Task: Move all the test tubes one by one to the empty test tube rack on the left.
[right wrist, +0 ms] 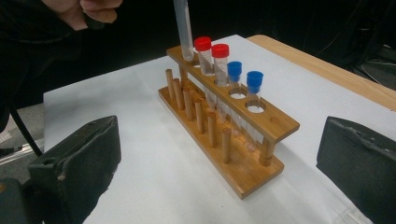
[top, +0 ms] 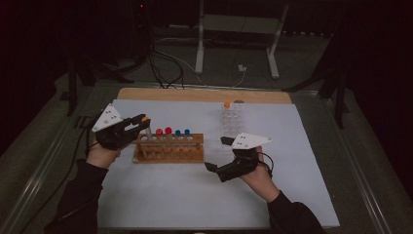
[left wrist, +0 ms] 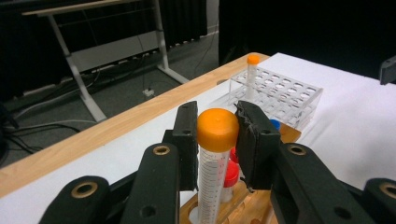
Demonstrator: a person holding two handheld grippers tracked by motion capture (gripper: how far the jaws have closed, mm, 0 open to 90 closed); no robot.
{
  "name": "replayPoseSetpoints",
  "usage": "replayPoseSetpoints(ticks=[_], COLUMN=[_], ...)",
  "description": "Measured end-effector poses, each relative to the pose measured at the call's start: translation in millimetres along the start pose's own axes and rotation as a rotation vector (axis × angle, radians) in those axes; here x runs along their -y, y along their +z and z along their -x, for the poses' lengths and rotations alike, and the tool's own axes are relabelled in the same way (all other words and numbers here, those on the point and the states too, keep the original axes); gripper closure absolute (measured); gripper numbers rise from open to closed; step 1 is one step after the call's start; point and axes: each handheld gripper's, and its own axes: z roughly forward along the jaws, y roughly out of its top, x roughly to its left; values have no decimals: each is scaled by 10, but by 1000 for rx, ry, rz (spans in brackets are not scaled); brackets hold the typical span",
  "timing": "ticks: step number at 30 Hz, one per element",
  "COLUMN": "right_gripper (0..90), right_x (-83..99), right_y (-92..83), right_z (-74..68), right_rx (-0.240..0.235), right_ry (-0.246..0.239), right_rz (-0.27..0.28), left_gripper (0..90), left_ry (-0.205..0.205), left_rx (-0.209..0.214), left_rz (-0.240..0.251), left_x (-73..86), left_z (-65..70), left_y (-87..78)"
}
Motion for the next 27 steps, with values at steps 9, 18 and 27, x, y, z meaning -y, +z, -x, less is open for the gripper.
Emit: replayPoseSetpoints(ticks=[9,18,27], right_gripper=[1,1,1], right_x=[7,13,13], right_y=[-12,-10,-26], right_z=[23,44,58], right_rx=[0,-10,-7], right_ry=[2,10,10], right_rz=[-3,-7,-7], left_gripper=[719,719,718], left_ry=[-8,-36,-52], left_rx=[-3,10,8], left_rz=[-44,-123,-129], left_x=[151,343,459], left_z=[-39,-66,-74], left_y=[137,316,376])
